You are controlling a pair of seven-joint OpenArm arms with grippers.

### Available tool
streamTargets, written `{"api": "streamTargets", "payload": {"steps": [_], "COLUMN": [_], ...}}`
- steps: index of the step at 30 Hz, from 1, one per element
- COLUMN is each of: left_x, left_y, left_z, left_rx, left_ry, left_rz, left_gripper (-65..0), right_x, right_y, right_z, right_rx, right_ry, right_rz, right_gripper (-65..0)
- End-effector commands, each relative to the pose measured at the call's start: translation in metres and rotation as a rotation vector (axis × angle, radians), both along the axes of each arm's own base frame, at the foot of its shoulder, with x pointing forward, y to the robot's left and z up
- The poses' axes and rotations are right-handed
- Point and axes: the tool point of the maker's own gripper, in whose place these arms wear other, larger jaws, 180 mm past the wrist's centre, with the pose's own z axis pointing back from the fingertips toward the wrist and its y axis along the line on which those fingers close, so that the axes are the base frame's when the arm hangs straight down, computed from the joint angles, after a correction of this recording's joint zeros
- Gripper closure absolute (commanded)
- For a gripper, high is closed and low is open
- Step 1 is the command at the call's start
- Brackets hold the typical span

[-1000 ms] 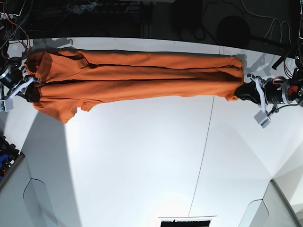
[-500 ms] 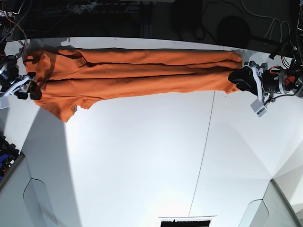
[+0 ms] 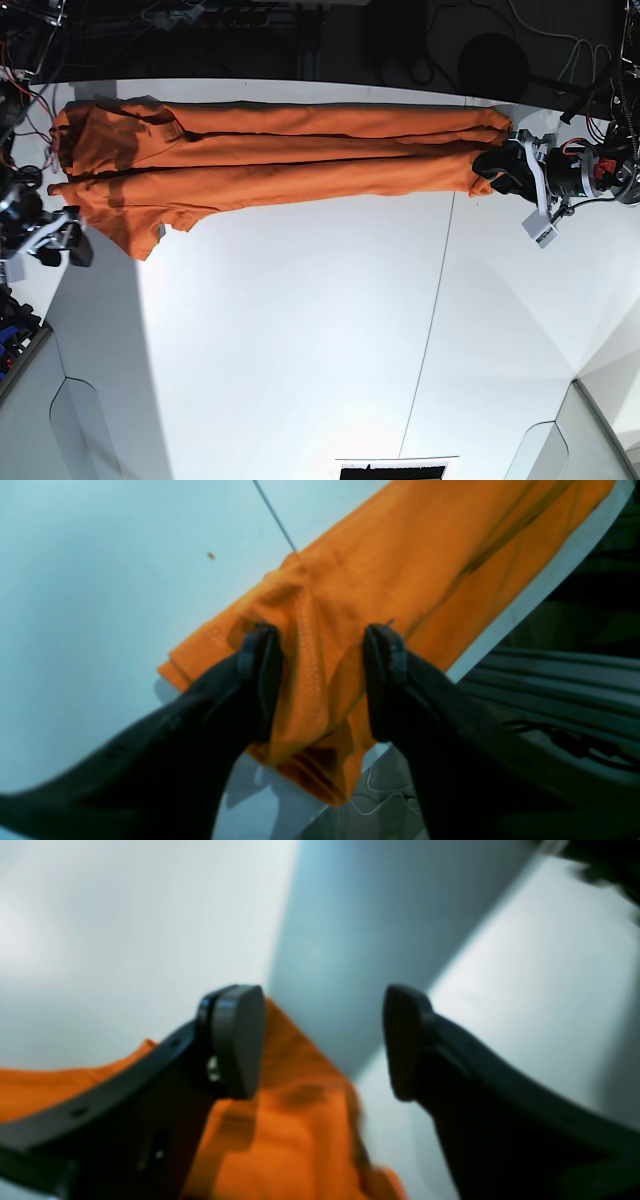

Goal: Layout the t-shirt on the table in an organized manner, then fold the t-shirt properly
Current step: 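Lift the grasped edge and fold it over onto the shirt with both grippers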

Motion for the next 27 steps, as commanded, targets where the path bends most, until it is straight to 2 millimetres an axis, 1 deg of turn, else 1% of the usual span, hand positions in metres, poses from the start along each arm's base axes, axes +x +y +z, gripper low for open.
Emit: {"api": "streamTargets", "payload": {"steps": [1, 4, 6, 8, 10, 11, 12, 16, 19, 23, 27], "left_x": [0.010, 0.010, 0.010, 0.010, 0.010, 0.010, 0.010, 0.010, 0.010, 0.010, 0.010], "left_y": [0.003, 0.004, 0.004, 0.004, 0.004, 0.004, 0.004, 0.004, 0.004, 0.004, 0.006], "left_z": [0.012, 0.011, 0.012, 0.012, 0.012, 0.012, 0.012, 0.012, 0.012, 0.012, 0.010], "left_rx": [-0.002, 0.003, 0.003, 0.002, 0.002, 0.002, 0.002, 0.002, 0.001, 0.002, 0.018], "left_ry": [-0.042, -0.043, -0.043, -0.043, -0.045, -0.045, -0.045, -0.045, -0.045, -0.046, -0.045], "left_rz": [-0.004, -0.005, -0.004, -0.004, -0.003, -0.003, -0.003, -0.003, -0.003, -0.003, -0.007], "left_gripper": [-29.3, -29.3, -29.3, -29.3, -29.3, -29.3, -29.3, -29.3, -29.3, -29.3, -29.3], "right_x": [0.011, 0.008, 0.003, -0.001, -0.002, -0.002, -0.001, 0.001, 0.002, 0.004, -0.002], "right_y": [-0.003, 0.013, 0.024, 0.033, 0.037, 0.038, 0.038, 0.046, 0.052, 0.055, 0.054], "right_z": [0.009, -0.019, -0.032, -0.039, -0.041, -0.041, -0.041, -0.038, -0.036, -0.031, -0.021], "right_rx": [-0.023, -0.009, -0.006, -0.011, -0.011, -0.007, -0.004, 0.039, 0.065, 0.060, 0.039], "right_ry": [-0.035, 0.030, 0.069, 0.095, 0.103, 0.101, 0.097, 0.082, 0.073, 0.063, 0.077], "right_rz": [0.009, 0.048, 0.080, 0.109, 0.121, 0.120, 0.119, 0.117, 0.117, 0.127, 0.142], "right_gripper": [-37.1, -37.0, -36.9, -36.9, -36.2, -32.9, -27.6, -0.8, 0.0, 0.0, 0.0]}}
